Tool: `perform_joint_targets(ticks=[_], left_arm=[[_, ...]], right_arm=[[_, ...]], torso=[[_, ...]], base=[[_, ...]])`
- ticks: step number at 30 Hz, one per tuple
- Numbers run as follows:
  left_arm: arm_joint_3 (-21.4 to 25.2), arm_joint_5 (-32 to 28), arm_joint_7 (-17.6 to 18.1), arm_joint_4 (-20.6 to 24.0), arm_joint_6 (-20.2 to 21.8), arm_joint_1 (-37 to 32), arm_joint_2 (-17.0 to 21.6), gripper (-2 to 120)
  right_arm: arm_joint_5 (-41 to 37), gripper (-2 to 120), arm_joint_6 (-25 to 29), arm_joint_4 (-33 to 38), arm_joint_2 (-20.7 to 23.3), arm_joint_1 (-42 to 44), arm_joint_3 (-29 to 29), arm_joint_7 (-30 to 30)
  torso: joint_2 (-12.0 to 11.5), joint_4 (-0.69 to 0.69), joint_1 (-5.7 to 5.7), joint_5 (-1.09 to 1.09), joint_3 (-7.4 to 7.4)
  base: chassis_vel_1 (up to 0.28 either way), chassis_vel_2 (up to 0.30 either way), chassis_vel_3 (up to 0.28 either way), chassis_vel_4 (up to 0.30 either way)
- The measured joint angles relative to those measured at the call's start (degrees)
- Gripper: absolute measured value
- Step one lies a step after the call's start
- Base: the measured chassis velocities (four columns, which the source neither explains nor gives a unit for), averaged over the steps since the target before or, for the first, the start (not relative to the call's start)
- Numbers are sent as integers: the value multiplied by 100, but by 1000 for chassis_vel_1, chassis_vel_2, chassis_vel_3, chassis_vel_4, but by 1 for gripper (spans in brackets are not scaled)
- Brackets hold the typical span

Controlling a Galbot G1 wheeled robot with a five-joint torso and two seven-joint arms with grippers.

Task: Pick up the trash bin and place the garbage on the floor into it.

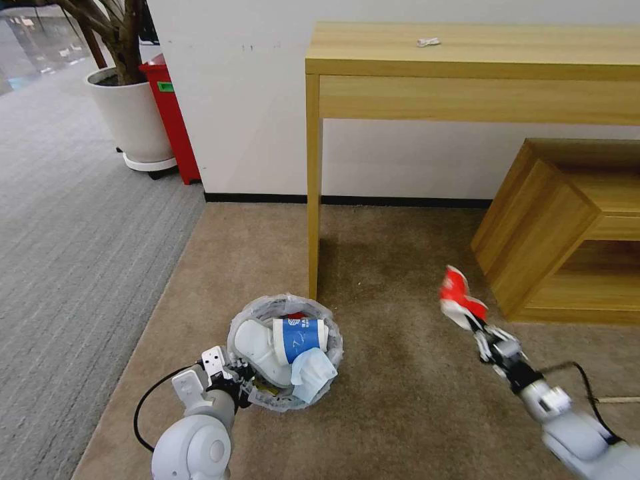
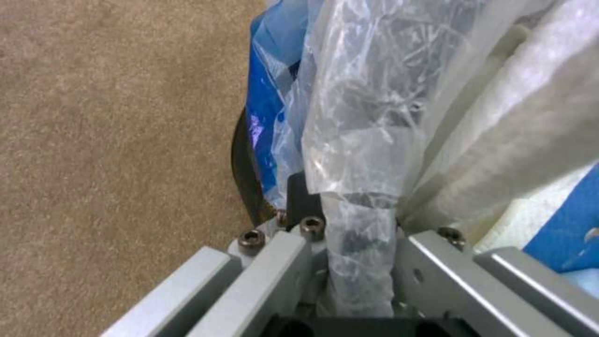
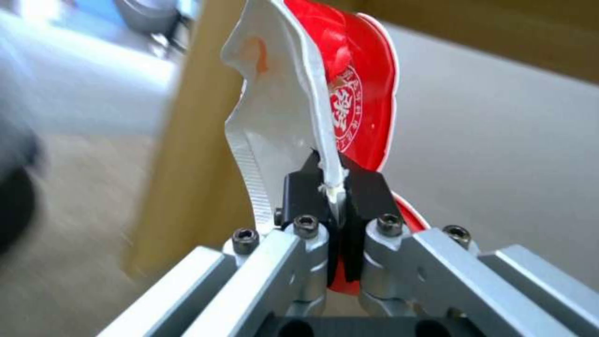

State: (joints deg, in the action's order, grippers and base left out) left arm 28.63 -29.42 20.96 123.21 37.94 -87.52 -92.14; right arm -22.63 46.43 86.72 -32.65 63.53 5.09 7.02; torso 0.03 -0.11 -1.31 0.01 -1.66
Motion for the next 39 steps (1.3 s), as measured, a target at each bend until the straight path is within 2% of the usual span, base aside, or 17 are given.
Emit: perform_joint_targets(ticks=[4, 8, 9, 12, 16, 24, 26, 27, 29, 30, 33, 39], left_arm=[[17, -11, 25, 10, 45, 18, 0, 0], [4, -33, 51, -10, 65, 37, 0, 0], [4, -33, 51, -10, 65, 37, 0, 0], [-40, -91, 107, -35, 120, 88, 0, 0], [-101, -113, 140, -55, 163, 139, 0, 0], [-117, -160, 195, -71, 210, 207, 0, 0], [-115, -197, 214, -56, 225, 227, 0, 0], [-115, -197, 214, -56, 225, 227, 0, 0], [-90, -230, 234, -34, 236, 240, 0, 0], [-90, -230, 234, -34, 236, 240, 0, 0], [-61, -261, 245, 23, 245, 237, 0, 0], [-40, -277, 259, 101, 252, 192, 0, 0]], right_arm=[[-276, 1, -48, 858, 285, -80, 323, -265], [-522, 1, -108, 1416, 573, -147, 537, -408], [-522, 1, -108, 1416, 573, -147, 537, -408], [-706, 1, -134, 1878, 939, -294, 808, -518], [-827, 1, -177, 2127, 1119, -363, 1028, -584], [-937, 1, -289, 2355, 1112, -570, 1619, -590], [-938, 1, -323, 2386, 1038, -796, 2040, -580], [-938, 1, -323, 2386, 1038, -796, 2040, -580], [-938, 1, -364, 2375, 874, -1242, 2681, -510], [-938, 1, -364, 2375, 874, -1242, 2681, -510], [-983, 1, -394, 2257, 613, -1902, 3326, -437], [-1027, 1, -410, 2085, 333, -2546, 3987, -377]], torso=[[0, 0, 0, 0, 0], [0, -1, 1, -1, 1], [0, -1, 1, -1, 1], [0, 0, 1, 0, 1], [0, -1, 1, -1, 1], [0, -1, 1, 0, 1], [0, 0, 1, 1, 1], [0, 0, 1, 1, 1], [0, -1, 1, 1, 1], [0, -1, 1, 1, 1], [0, 1, 1, 0, 0], [0, 0, 1, 0, 0]], base=[[0, 0, 0, 0], [0, 0, 0, 0], [0, 0, 0, 0], [0, 0, 0, 0], [0, 0, 0, 0], [0, 0, 0, 0], [0, 0, 0, 0], [0, 0, 0, 0], [0, 0, 0, 0], [0, 0, 0, 0], [0, 0, 0, 0], [0, 0, 0, 0]])
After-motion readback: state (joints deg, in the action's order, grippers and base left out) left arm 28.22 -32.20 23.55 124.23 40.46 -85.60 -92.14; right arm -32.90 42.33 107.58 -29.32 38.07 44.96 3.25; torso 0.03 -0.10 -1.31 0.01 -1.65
